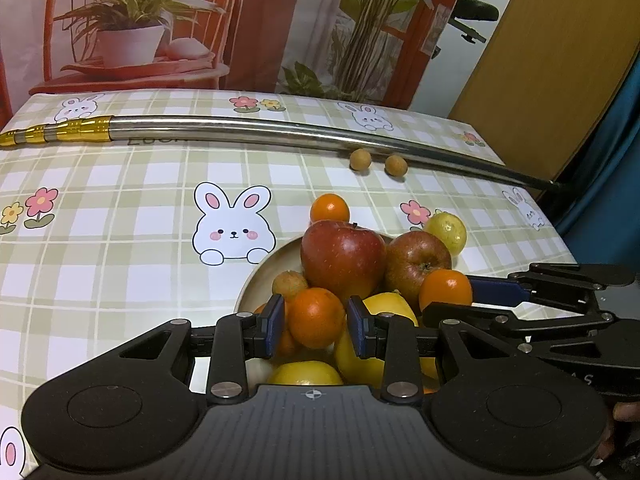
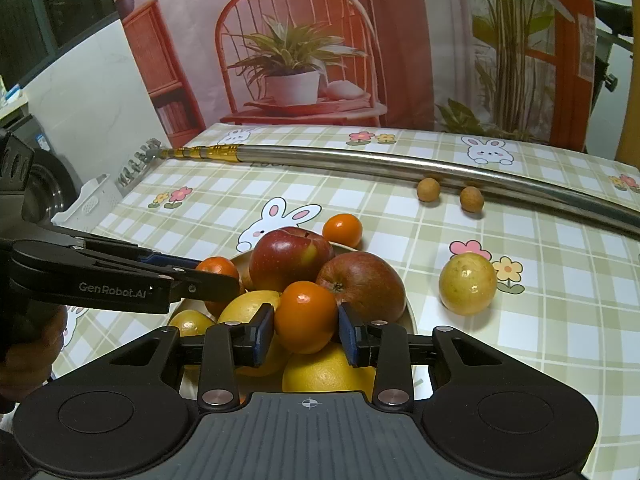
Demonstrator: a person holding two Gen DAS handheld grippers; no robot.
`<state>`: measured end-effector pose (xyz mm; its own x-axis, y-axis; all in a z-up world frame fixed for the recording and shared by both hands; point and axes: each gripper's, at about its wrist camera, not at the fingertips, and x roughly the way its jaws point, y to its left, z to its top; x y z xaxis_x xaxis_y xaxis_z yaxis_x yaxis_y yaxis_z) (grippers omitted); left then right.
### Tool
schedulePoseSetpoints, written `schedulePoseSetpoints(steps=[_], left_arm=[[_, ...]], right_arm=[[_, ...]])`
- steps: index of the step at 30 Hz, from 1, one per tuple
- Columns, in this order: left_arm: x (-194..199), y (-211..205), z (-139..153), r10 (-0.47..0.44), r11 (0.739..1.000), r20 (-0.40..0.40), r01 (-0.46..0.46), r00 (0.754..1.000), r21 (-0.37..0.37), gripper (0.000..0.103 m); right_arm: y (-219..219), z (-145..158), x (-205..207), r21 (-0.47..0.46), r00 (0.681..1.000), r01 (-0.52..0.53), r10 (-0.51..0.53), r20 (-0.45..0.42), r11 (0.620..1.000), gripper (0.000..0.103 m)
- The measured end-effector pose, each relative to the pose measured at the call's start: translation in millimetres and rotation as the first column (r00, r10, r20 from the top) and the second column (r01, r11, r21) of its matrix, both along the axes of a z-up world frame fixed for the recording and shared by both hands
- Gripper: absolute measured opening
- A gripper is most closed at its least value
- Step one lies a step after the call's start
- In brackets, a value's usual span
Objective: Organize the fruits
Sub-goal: 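Open both tools to release the tangerines on the plate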
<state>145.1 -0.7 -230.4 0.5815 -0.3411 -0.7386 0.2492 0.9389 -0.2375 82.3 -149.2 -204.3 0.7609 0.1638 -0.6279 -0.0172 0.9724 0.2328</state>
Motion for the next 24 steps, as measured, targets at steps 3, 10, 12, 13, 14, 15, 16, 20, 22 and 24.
schedulePoseSetpoints(steps=[3, 10, 12, 13, 14, 15, 16, 20, 22, 24], left_arm=[[-0.8, -0.5, 0.9, -0.002, 1.000, 0.008, 0.002, 1.000, -0.001, 0.036], [-11.0, 6.2, 7.8, 0.054, 0.999, 0.041, -0.054, 0.998, -0.004, 0.036], [-15.3, 9.1, 11.1, 0.076, 0.997, 0.050, -0.076, 0.996, -0.007, 0.036], [-18.1, 10.3, 12.6, 0.087, 0.996, 0.055, -0.086, 0.995, -0.006, 0.036], [-20.8, 11.1, 14.3, 0.093, 0.996, 0.061, -0.093, 0.994, -0.003, 0.036], [-22.9, 11.6, 15.8, 0.098, 0.995, 0.068, -0.098, 0.993, 0.000, 0.036], [-25.2, 11.5, 17.1, 0.104, 0.995, 0.077, -0.104, 0.992, 0.006, 0.036], [-32.0, 11.3, 20.7, 0.110, 0.993, 0.095, -0.114, 0.989, 0.030, 0.036], [-32.8, 11.7, 20.7, 0.108, 0.993, 0.096, -0.112, 0.989, 0.034, 0.036], [-32.7, 13.6, 21.0, 0.112, 0.992, 0.097, -0.117, 0.989, 0.038, 0.036]], right_arm=[[0.1, -0.1, -0.3, -0.001, 1.000, 0.000, 0.000, 0.001, 1.000, 0.033], [0.3, 0.8, -0.9, -0.006, 1.000, 0.004, -0.004, 0.009, 1.000, 0.034], [-0.5, 2.6, -2.4, -0.008, 1.000, 0.007, -0.007, 0.016, 1.000, 0.037], [-1.0, 3.6, -2.6, -0.009, 1.000, 0.008, -0.008, 0.020, 1.000, 0.037], [-2.0, 4.5, -2.9, -0.009, 1.000, 0.010, -0.009, 0.025, 1.000, 0.037], [-2.8, 5.4, -3.1, -0.009, 0.999, 0.011, -0.011, 0.030, 1.000, 0.037], [-3.6, 6.1, -3.3, -0.008, 0.999, 0.013, -0.013, 0.034, 1.000, 0.037], [-7.2, 9.8, -5.0, -0.014, 0.998, 0.027, -0.026, 0.055, 1.000, 0.037], [-9.7, 11.5, -6.3, -0.014, 0.997, 0.035, -0.034, 0.063, 0.999, 0.037], [-13.2, 13.6, -7.7, -0.015, 0.996, 0.048, -0.046, 0.073, 0.999, 0.037]])
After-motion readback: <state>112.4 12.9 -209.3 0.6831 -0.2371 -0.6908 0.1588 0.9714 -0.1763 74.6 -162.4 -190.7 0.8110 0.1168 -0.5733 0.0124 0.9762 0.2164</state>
